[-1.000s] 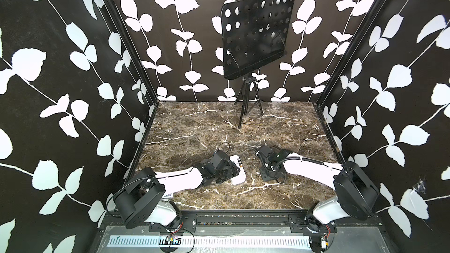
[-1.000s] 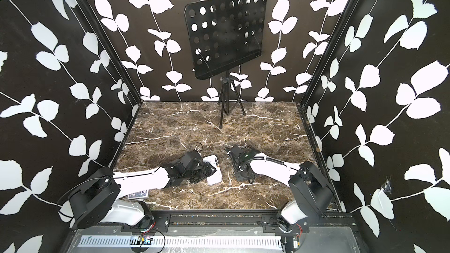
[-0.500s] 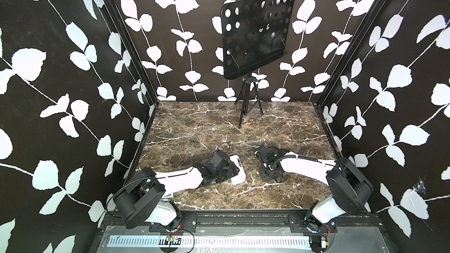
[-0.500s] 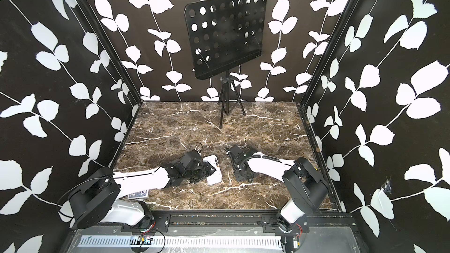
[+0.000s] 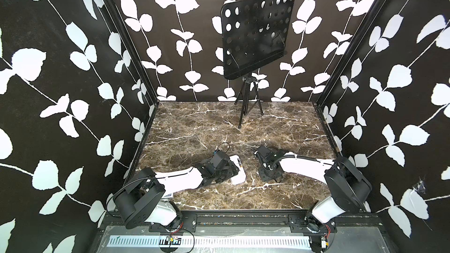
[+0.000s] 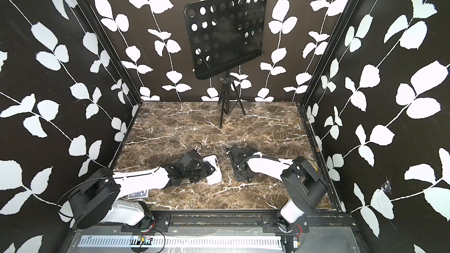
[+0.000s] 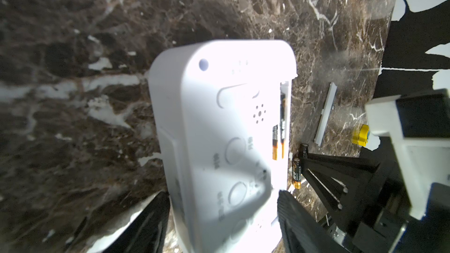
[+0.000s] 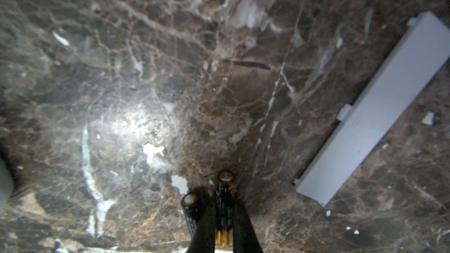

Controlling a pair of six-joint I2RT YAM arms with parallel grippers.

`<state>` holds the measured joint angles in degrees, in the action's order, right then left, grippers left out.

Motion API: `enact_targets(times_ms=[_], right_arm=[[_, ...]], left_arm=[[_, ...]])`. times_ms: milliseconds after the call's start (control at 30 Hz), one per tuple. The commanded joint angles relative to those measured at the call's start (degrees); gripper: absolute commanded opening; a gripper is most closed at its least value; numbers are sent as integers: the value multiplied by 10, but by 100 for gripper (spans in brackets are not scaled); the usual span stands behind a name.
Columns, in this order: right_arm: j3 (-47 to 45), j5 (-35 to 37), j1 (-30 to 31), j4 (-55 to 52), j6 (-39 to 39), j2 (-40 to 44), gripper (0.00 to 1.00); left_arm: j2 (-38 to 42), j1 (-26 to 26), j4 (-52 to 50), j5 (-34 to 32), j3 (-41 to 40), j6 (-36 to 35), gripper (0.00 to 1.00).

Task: Insert the battery into the alarm
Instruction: Pick up the battery at the center of the board, then install the battery in the alarm.

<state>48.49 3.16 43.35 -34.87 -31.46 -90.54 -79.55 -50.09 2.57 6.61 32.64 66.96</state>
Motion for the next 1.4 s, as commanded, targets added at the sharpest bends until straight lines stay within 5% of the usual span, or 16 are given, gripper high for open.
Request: enact_targets(times_ms=[0, 267, 467, 767, 1367], right_arm=[[-32, 2, -9, -1, -6, -17, 12], [16, 4, -21, -64, 2, 51, 11], [74, -81, 15, -54, -30, 84, 10], [165, -115, 95, -25, -62, -5, 11], [219, -83, 100, -73, -68, -103, 14]], left_arm=[[26, 2, -17, -17, 6, -11, 73], [69, 14, -42, -27, -12, -23, 73], [86, 17, -55, -26, -26, -33, 72], [91, 19, -59, -30, -38, -24, 68], [78, 20, -58, -16, -39, -26, 67]])
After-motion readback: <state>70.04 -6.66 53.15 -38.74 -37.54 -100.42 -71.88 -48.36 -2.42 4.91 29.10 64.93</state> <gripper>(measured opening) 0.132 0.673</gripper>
